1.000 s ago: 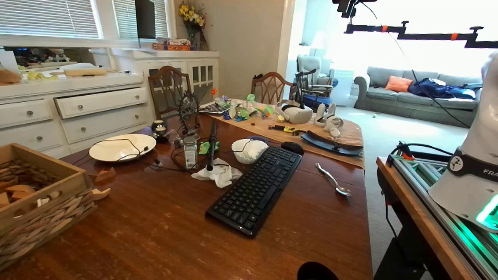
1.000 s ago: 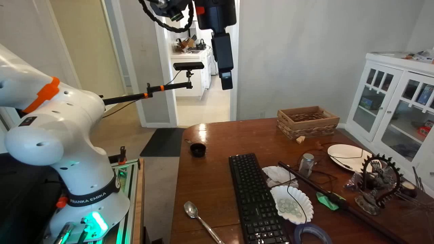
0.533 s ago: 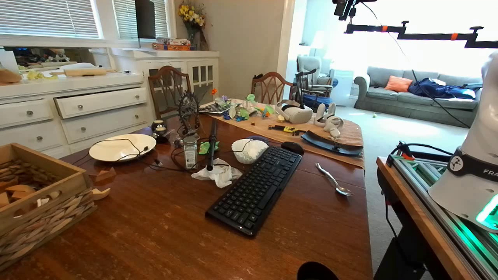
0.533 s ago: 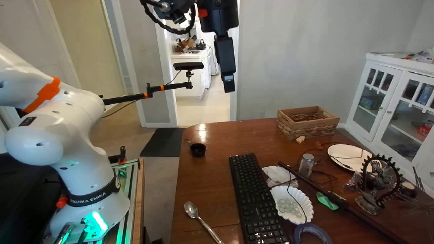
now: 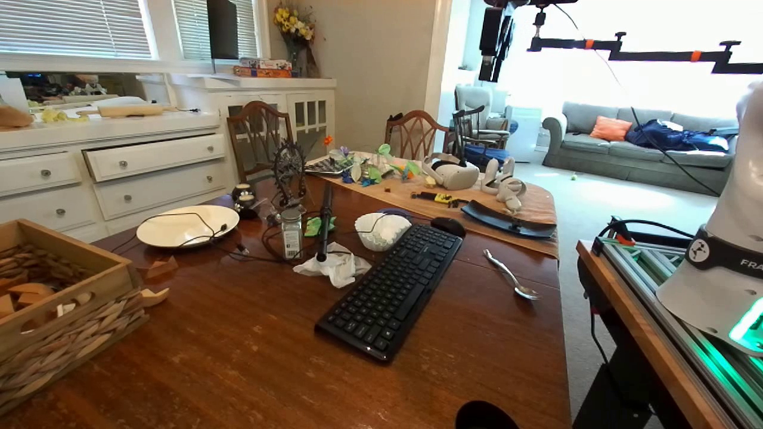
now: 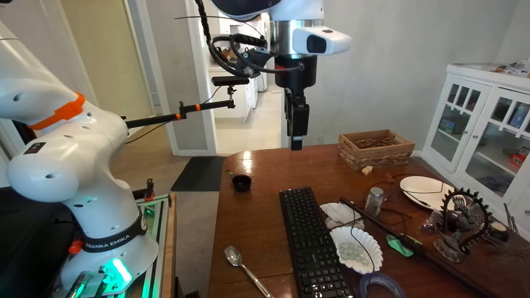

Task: Press the escape key on the keyboard.

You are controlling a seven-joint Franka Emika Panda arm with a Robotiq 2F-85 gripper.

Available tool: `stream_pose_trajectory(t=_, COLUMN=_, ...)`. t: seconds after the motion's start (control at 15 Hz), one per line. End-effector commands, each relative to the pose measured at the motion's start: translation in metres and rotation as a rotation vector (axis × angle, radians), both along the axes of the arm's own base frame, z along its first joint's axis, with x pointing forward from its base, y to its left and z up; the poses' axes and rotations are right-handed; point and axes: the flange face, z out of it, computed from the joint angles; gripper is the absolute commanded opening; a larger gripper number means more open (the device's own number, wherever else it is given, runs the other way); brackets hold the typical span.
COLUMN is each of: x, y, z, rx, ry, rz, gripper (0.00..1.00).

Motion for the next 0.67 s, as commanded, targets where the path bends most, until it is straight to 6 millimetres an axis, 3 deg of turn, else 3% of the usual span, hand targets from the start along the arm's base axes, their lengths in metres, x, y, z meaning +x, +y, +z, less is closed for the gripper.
stream_pose_trajectory(t=0.0, x=0.027, y=0.015, z=-0.029, rx=0.026, ry=0.055, rz=0.002, gripper=0.35)
stream_pose_trajectory(t=0.2, x=0.042, y=0.037, z=-0.058, rx=0.026, ry=0.109, rz=0.014, gripper=0.11)
stream_pose_trajectory(t=0.33, x=0.052, y=0.053, z=-0.075, rx=0.016, ry=0.145, rz=0.000, gripper=0.00)
stream_pose_trajectory(t=0.6, x=0.075, y=0.085, z=-0.111, rx=0.001, ry=0.170, rz=-0.025, gripper=0.00)
